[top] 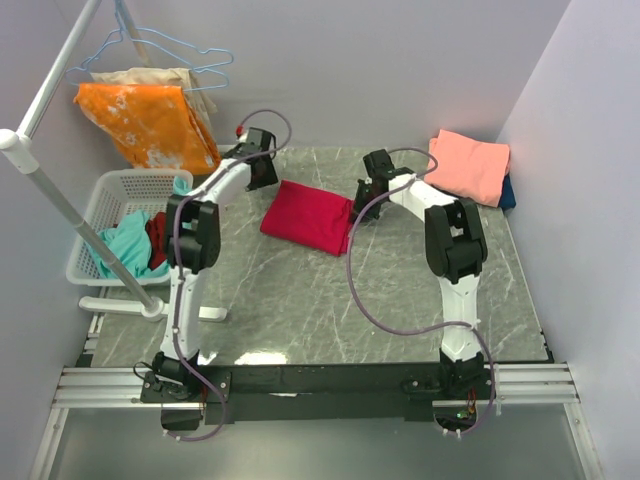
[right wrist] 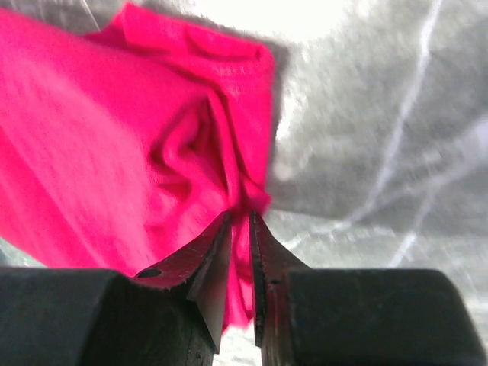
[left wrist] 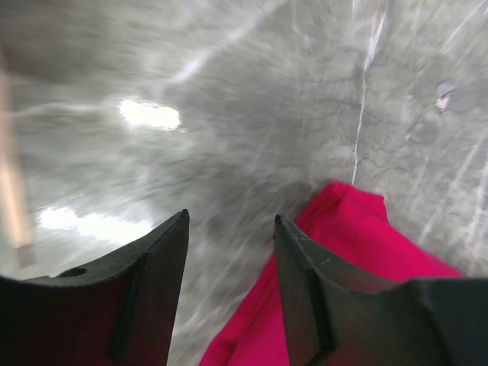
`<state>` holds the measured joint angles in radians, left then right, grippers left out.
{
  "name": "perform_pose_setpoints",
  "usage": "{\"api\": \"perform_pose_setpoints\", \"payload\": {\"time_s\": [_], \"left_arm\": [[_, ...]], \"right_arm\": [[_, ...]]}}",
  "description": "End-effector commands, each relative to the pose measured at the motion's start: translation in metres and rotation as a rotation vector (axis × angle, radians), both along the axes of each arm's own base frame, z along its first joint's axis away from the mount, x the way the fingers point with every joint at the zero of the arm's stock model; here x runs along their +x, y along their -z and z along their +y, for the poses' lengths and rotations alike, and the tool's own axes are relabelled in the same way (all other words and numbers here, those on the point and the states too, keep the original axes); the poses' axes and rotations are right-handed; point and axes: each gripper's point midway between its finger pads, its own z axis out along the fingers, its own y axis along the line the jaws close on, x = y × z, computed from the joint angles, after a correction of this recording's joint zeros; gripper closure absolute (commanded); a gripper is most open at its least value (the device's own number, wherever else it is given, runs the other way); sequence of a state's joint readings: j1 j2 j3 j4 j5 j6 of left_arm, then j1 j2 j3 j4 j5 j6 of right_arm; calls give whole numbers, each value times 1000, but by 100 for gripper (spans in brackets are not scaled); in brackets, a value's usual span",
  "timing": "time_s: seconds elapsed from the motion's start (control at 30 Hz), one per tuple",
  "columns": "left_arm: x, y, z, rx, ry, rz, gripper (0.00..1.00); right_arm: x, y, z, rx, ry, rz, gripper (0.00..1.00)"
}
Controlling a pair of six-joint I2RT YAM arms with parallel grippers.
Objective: Fold and stack the t-shirts
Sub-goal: Fold the tshirt, then neatly place the folded tshirt to the corner
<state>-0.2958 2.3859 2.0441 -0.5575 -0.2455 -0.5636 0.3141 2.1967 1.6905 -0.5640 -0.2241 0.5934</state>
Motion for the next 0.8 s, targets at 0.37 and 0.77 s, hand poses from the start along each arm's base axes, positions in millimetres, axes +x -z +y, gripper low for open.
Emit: {"api": "perform_pose_setpoints", "payload": {"time_s": [0.37,0.77], "left_arm": [[-96,-134,16,-129,41,-129,29],[-185,-193,33,-228,34,-257,4]], "right_arm": [[-35,-78,-19,39,2,-176,51],[-53,-76,-10,104,-68,-211,39]]}}
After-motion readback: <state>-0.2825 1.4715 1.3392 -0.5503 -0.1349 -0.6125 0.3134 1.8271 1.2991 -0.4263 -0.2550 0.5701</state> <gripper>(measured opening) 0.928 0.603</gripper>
